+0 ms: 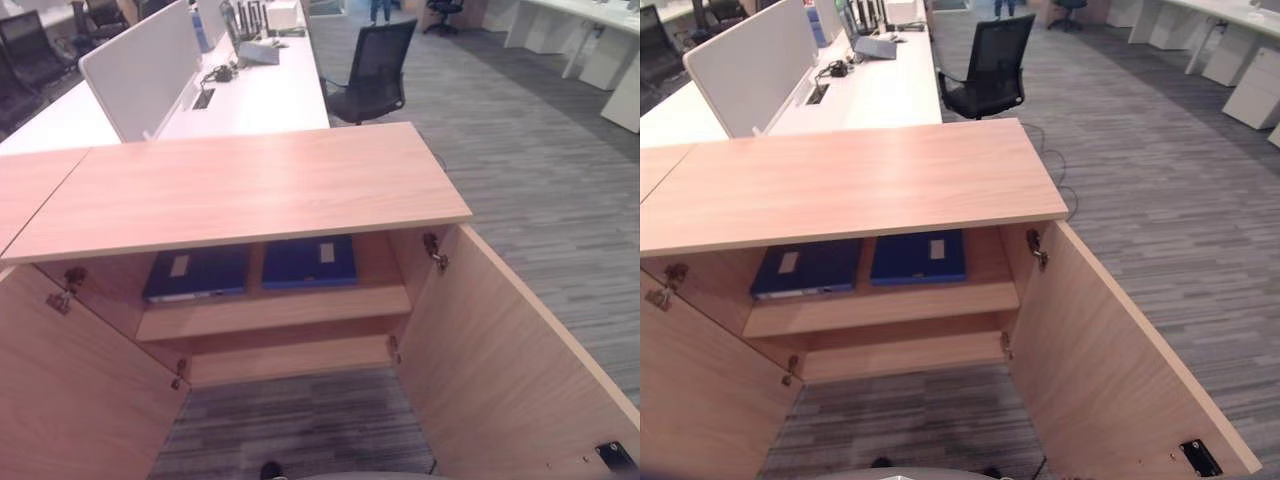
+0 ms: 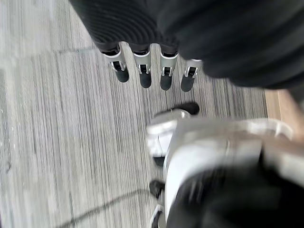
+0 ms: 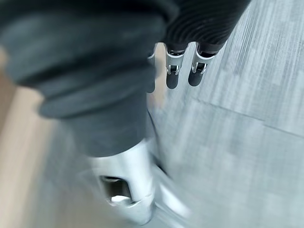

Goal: Put the empty folder in the office cabinet

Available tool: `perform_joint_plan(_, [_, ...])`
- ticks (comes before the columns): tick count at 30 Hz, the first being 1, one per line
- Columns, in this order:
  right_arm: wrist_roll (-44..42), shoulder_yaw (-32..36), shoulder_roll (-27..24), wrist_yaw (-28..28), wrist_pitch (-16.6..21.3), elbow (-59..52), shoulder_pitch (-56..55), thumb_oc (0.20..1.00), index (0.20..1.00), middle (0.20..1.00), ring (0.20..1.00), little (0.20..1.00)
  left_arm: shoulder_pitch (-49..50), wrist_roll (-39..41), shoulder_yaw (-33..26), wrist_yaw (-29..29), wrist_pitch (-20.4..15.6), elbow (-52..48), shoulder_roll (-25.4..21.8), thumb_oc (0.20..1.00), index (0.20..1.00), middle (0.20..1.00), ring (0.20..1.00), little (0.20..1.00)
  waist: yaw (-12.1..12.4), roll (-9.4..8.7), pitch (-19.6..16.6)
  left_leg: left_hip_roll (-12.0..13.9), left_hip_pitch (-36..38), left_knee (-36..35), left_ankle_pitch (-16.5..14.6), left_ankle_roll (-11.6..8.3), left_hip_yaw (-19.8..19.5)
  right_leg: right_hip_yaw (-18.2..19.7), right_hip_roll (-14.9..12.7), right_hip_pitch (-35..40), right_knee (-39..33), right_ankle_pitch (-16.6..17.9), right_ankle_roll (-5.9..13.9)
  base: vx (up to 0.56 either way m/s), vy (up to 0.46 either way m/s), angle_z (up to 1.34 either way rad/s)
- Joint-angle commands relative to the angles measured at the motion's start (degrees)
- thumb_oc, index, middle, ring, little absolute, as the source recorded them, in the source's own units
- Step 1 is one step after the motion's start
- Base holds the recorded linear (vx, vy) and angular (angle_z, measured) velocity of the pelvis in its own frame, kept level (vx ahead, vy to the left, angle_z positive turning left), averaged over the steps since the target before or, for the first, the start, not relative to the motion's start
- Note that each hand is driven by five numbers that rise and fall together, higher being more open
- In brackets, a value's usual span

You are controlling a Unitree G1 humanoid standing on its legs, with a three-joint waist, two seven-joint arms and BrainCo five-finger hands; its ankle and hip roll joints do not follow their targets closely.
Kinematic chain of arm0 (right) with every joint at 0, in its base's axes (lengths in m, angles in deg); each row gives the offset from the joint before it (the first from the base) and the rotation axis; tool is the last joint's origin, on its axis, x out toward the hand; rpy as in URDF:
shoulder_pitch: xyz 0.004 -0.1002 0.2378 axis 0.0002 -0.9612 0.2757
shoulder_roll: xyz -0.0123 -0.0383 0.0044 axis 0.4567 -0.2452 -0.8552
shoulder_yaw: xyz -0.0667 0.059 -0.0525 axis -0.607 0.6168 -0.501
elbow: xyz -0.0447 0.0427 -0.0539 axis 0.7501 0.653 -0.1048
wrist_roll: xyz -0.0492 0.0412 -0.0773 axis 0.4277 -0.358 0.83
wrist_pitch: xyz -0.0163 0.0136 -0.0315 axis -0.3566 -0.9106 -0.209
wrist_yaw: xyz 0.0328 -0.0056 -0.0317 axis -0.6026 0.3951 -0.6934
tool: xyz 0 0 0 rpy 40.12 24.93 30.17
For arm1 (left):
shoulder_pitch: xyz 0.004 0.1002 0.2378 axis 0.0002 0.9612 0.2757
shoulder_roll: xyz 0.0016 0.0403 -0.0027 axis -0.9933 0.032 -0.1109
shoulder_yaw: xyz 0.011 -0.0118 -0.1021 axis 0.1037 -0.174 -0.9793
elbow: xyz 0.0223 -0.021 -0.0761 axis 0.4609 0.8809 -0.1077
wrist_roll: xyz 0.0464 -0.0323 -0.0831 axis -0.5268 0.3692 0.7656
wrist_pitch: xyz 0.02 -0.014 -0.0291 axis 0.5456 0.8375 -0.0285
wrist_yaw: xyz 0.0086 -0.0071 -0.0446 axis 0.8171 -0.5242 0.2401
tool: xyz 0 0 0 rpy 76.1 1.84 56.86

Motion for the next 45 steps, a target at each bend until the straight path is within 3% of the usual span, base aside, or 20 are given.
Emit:
perform_joint_plan(1, [-5.67, 3.10, 1.21, 3.28, 2.04, 0.17, 1.98, 1.000, 1.000, 1.000, 1.000, 1.000, -2.43, 3.78, -0.18, 1.76, -1.46, 0.23, 0.55, 1.000, 1.000, 1.000, 1.000, 1.000, -0.15, -5.12, 3.17, -6.38, 1.91, 3.46, -9.63, 5.20, -8.61, 0.48, -2.98, 6.97, -12.92, 4.37, 7.96, -0.07, 0.113, -0.44])
perform_joint_plan(3, [-5.62, 5.24, 0.10, 3.53, 1.64, 1.22, 0.76, 1.000, 1.000, 1.000, 1.000, 1.000, -2.39, 3.62, 0.45, 1.51, -1.43, 0.31, 1.53, 1.000, 1.000, 1.000, 1.000, 1.000, -0.89, -3.94, 2.52, -7.54, 5.08, -1.12, -10.03, 5.62, -8.08, 0.93, -2.94, 7.13, -12.92, 4.95, 8.61, 0.00, 0.231, -0.13])
perform_joint_plan(5, [-5.20, 9.18, -1.81, 3.41, 0.91, 3.12, -2.23, 1.000, 1.000, 1.000, 1.000, 1.000, -2.14, 0.35, 0.75, 2.08, -1.30, 2.14, 1.33, 1.000, 1.000, 1.000, 1.000, 1.000, -3.21, -3.16, -0.30, -10.14, 9.33, -9.41, -8.55, 5.90, -5.72, 1.70, -4.83, 5.97, -12.92, 6.93, 9.87, 0.01, 0.365, 0.05])
perform_joint_plan(12, [-5.03, 11.86, -2.42, 3.23, -0.03, 4.85, -3.79, 1.000, 1.000, 1.000, 1.000, 1.000, -3.46, -0.33, -1.07, 2.21, -0.99, 3.27, -0.50, 1.000, 1.000, 1.000, 1.000, 1.000, -4.27, -3.65, -0.53, -12.64, 9.81, -9.42, -9.82, 7.32, -4.16, 3.52, -6.81, 4.62, -12.92, 9.24, 11.20, -0.05, 0.171, -0.28])
perform_joint_plan(14, [-5.50, 13.51, -2.72, 3.38, -0.49, 4.81, -3.53, 1.000, 1.000, 1.000, 1.000, 1.000, -3.74, -0.86, -1.96, 2.38, -0.84, 3.78, -1.44, 1.000, 1.000, 1.000, 1.000, 1.000, -5.08, -3.96, 0.27, -14.58, 9.63, -9.42, -10.41, 8.71, -2.75, 5.43, -8.21, 2.42, -12.92, 11.99, 12.26, -0.15, 0.283, -0.46])
perform_joint_plan(19, [-4.91, 14.43, -3.21, 3.10, -1.08, 5.42, -3.06, 1.000, 1.000, 1.000, 1.000, 1.000, -4.64, -0.50, -2.21, 2.40, -1.08, 3.58, -1.99, 1.000, 1.000, 1.000, 1.000, 1.000, -5.87, -4.61, 1.43, -16.55, 9.76, -9.42, -11.05, 10.01, -0.75, 6.73, -10.07, 0.26, -12.92, 14.98, 13.84, -0.09, 0.154, -0.28])
perform_joint_plan(23, [-3.51, 14.66, -3.14, 2.84, -1.38, 4.65, -3.39, 1.000, 1.000, 1.000, 1.000, 1.000, -5.62, -1.80, -1.72, 2.44, -0.97, 3.43, -2.60, 1.000, 1.000, 1.000, 1.000, 1.000, -6.66, -5.41, 2.65, -18.28, 9.83, -9.42, -11.49, 10.93, 1.36, 6.80, -11.98, -1.66, -12.92, 17.22, 15.33, -0.11, 0.162, -0.26])
perform_joint_plan(25, [-3.76, 15.24, -3.29, 3.02, -1.39, 3.23, -3.96, 1.000, 1.000, 1.000, 1.000, 1.000, -6.19, -2.59, -1.73, 2.75, -0.96, 3.33, -3.74, 1.000, 1.000, 1.000, 1.000, 1.000, -7.14, -5.72, 4.37, -18.63, 9.98, -9.42, -11.36, 11.30, 2.76, 4.97, -13.13, -2.86, -12.30, 19.08, 16.14, -0.18, 0.118, -0.23])
perform_joint_plan(28, [-4.73, 15.44, -3.22, 3.48, -0.99, 2.00, -4.23, 1.000, 1.000, 1.000, 1.000, 1.000, -7.17, -3.02, -1.79, 3.05, -0.92, 3.25, -4.52, 1.000, 1.000, 1.000, 1.000, 1.000, -6.98, -4.55, 5.50, -17.50, 10.41, -9.42, -11.95, 11.09, 3.34, 1.70, -13.59, -2.26, -9.65, 15.78, 15.99, -0.09, 0.077, -0.58])
perform_joint_plan(29, [-5.30, 15.99, -3.70, 3.84, -0.66, 1.69, -5.24, 1.000, 1.000, 1.000, 1.000, 1.000, -7.47, -3.31, -1.89, 2.97, -0.62, 3.40, -5.01, 1.000, 1.000, 1.000, 1.000, 1.000, -6.79, -3.56, 6.01, -16.52, 9.82, -9.42, -11.20, 11.16, 4.81, -2.43, -15.62, -0.94, -4.19, 12.02, 14.72, -0.15, 0.064, -0.99])
perform_joint_plan(30, [-5.32, 16.16, -3.76, 3.75, -0.58, 1.68, -5.63, 1.000, 1.000, 1.000, 1.000, 1.000, -7.38, -3.29, -1.95, 2.84, -0.45, 3.43, -5.22, 1.000, 1.000, 1.000, 1.000, 1.000, -6.77, -3.28, 5.96, -16.11, 9.66, -9.42, -11.10, 11.17, 5.33, -3.03, -16.27, -0.20, -2.12, 10.72, 13.97, -0.18, 0.071, -0.80])
perform_joint_plan(34, [-5.28, 18.37, -4.75, 3.65, -0.41, 2.19, -7.44, 1.000, 1.000, 1.000, 1.000, 1.000, -6.33, -3.34, -2.97, 2.48, -0.30, 3.74, -5.93, 1.000, 1.000, 1.000, 1.000, 1.000, -6.81, -2.96, 4.70, -15.42, 9.05, -9.42, -11.07, 11.74, 6.77, -0.15, -19.41, 1.56, 5.58, 8.25, 13.25, -0.06, 0.003, -0.53])
perform_joint_plan(37, [-5.31, 18.89, -4.88, 3.68, -0.19, 2.14, -8.00, 1.000, 1.000, 1.000, 1.000, 1.000, -5.76, -3.45, -3.37, 2.50, -0.51, 3.94, -5.89, 1.000, 1.000, 1.000, 1.000, 1.000, -6.68, -3.66, 3.49, -15.74, 8.73, -9.42, -11.02, 11.71, 7.24, 0.43, -18.98, 3.95, 3.17, 7.32, 13.51, 0.00, -0.086, -0.44])
perform_joint_plan(39, [-5.51, 18.90, -4.68, 4.25, 0.06, 2.19, -7.90, 1.000, 1.000, 1.000, 1.000, 1.000, -5.08, -3.25, -4.06, 2.50, -0.60, 4.18, -5.69, 1.000, 1.000, 1.000, 1.000, 1.000, -6.01, -5.71, 2.02, -15.77, 8.18, -9.42, -10.17, 11.06, 7.87, 0.84, -14.93, 8.05, -4.50, 6.04, 14.04, -0.01, -0.258, -0.29])
perform_joint_plan(40, [-5.52, 18.89, -4.66, 4.26, 0.07, 2.19, -7.91, 1.000, 1.000, 1.000, 1.000, 1.000, -5.07, -3.25, -4.07, 2.50, -0.60, 4.17, -5.71, 1.000, 1.000, 1.000, 1.000, 1.000, -5.97, -5.70, 2.04, -15.70, 8.22, -9.42, -10.16, 11.01, 7.91, 0.85, -14.83, 8.16, -4.71, 6.13, 13.98, -0.02, -0.233, -0.24])
perform_joint_plan(41, [-6.42, 19.03, -4.56, 4.57, 0.12, 2.37, -7.77, 1.000, 1.000, 1.000, 1.000, 1.000, -4.44, -2.22, -4.69, 2.84, -0.59, 4.12, -5.13, 1.000, 1.000, 1.000, 1.000, 1.000, -5.99, -5.95, 1.62, -14.68, 8.38, -9.42, -9.40, 10.40, 8.43, 1.64, -12.47, 8.56, -7.83, 6.12, 13.84, 0.00, -0.138, -0.34])
perform_joint_plan(42, [-6.43, 19.02, -4.57, 4.57, 0.12, 2.37, -7.78, 1.000, 1.000, 1.000, 1.000, 1.000, -4.42, -2.22, -4.69, 2.85, -0.59, 4.11, -5.12, 1.000, 1.000, 1.000, 1.000, 1.000, -5.96, -5.92, 1.60, -14.63, 8.39, -9.42, -9.39, 10.36, 8.47, 1.66, -12.39, 8.61, -7.95, 6.19, 13.80, 0.01, -0.332, -0.36])
perform_joint_plan(43, [-6.93, 18.49, -4.39, 4.89, 0.62, 0.71, -7.86, 1.000, 1.000, 1.000, 1.000, 1.000, -4.16, -1.86, -4.82, 2.90, -0.62, 3.84, -4.39, 1.000, 1.000, 1.000, 1.000, 1.000, -6.43, -6.14, 1.16, -13.28, 8.95, -9.42, -8.84, 9.49, 8.56, 2.82, -10.06, 9.15, -9.70, 5.53, 12.85, 0.02, -0.200, -0.27])
perform_joint_plan(45, [-6.93, 17.81, -4.62, 5.14, 0.97, -1.47, -7.76, 1.000, 1.000, 1.000, 1.000, 1.000, -4.08, -1.82, -4.60, 3.04, -0.62, 3.61, -4.11, 1.000, 1.000, 1.000, 1.000, 1.000, -6.76, -6.40, 1.14, -12.05, 9.01, -9.27, -8.15, 8.71, 8.45, 3.13, -8.75, 9.30, -10.24, 4.90, 12.24, -0.01, -0.291, -0.24])
